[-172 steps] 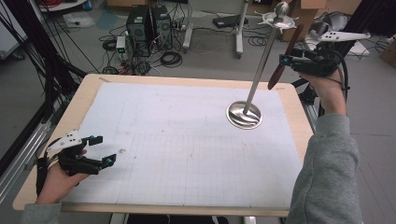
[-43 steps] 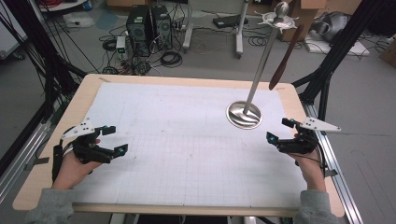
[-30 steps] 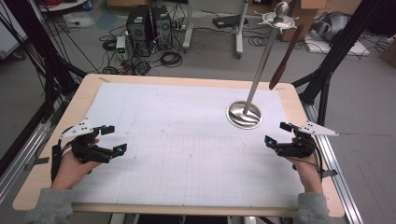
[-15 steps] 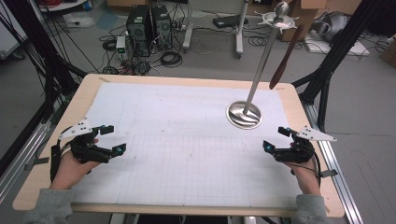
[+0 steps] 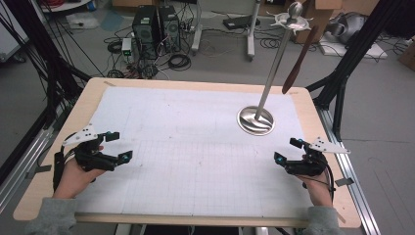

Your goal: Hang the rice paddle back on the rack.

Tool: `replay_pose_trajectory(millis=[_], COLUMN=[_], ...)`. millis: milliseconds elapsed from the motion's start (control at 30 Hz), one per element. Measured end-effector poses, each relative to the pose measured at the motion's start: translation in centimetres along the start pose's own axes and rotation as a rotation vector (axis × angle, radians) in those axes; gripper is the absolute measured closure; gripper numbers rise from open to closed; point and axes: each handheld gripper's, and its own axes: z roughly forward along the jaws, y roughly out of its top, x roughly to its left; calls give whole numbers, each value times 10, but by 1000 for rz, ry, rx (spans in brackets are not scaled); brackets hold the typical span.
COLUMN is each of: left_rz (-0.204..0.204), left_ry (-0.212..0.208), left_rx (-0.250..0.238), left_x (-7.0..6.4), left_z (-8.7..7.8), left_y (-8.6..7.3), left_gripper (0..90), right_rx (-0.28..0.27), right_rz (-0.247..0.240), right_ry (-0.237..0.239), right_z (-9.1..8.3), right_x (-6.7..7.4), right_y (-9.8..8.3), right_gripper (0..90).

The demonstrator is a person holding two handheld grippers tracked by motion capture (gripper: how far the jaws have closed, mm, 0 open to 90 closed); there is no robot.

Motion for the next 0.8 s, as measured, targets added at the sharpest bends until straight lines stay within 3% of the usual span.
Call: replay_pose_trajectory(millis=[500, 800], left_rz=[2, 15], left_ry=[1, -8], left_rx=[-16, -31], left_x=[0, -3], left_z=[-1, 0], left_y=[1, 3], left_gripper=[22, 22], right_rx=[-47, -74], right_rz=[31, 34], right_ry=[-7, 38], right_z=[-5, -9], right_x=[1, 0], right_y=[-8, -8], right_gripper=[25, 25])
